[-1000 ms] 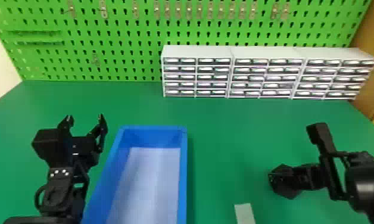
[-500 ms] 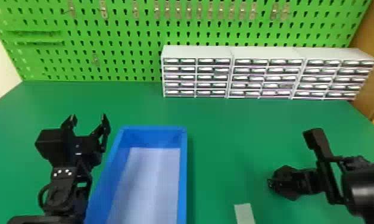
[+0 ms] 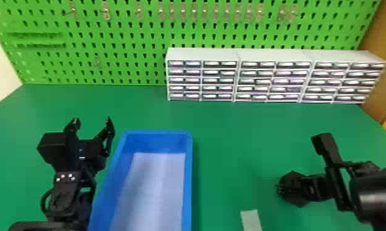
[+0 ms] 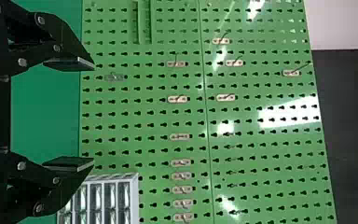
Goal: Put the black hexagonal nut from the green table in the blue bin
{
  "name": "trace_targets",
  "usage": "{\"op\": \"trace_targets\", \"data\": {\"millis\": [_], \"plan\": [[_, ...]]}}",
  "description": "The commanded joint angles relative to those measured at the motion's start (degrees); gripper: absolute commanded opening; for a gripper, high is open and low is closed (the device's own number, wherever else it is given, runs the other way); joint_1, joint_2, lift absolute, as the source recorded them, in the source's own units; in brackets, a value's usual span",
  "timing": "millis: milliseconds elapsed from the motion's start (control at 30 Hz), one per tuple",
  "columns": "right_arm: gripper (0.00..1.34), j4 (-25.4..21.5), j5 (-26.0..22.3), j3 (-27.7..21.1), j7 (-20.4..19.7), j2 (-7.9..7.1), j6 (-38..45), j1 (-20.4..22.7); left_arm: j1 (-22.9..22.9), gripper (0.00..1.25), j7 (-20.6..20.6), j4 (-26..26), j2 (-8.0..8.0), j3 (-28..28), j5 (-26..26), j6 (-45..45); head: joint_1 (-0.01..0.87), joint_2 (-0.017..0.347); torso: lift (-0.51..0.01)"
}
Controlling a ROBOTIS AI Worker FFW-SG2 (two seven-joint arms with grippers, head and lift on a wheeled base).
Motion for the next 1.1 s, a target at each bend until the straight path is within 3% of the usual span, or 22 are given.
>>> {"op": "trace_targets", "data": {"millis": [0,100,267,800,1067], "plan": [[0.44,0.1,0.8,0.5,0.2,0.16,0.8,-0.1,-0.2,0.73,-0.1,0.1,-0.15,0.1,0.0,-0.1,0.657,0.057,-0.095],[0.29,-0.1,1.6,0.2,0.4,0.43,0.6,0.1,-0.2,0.73,-0.1,0.2,-0.15,0.2,0.0,-0.2,0.657,0.057,-0.095],[0.15,-0.8,2.3,-1.4,0.4,1.22,-0.4,0.6,-0.2,0.73,-0.1,0.2,-0.15,0.2,0.0,-0.3,0.657,0.057,-0.095],[0.15,-2.8,3.0,-4.9,0.4,2.71,-2.4,1.6,-0.2,0.73,-0.1,0.2,-0.15,0.3,-0.1,-0.4,0.657,0.057,-0.095],[0.14,-4.0,2.9,-6.6,0.4,2.71,-2.3,1.9,-0.2,0.73,-0.1,0.3,-0.15,0.1,-0.1,-0.4,0.657,0.057,-0.095]]}}
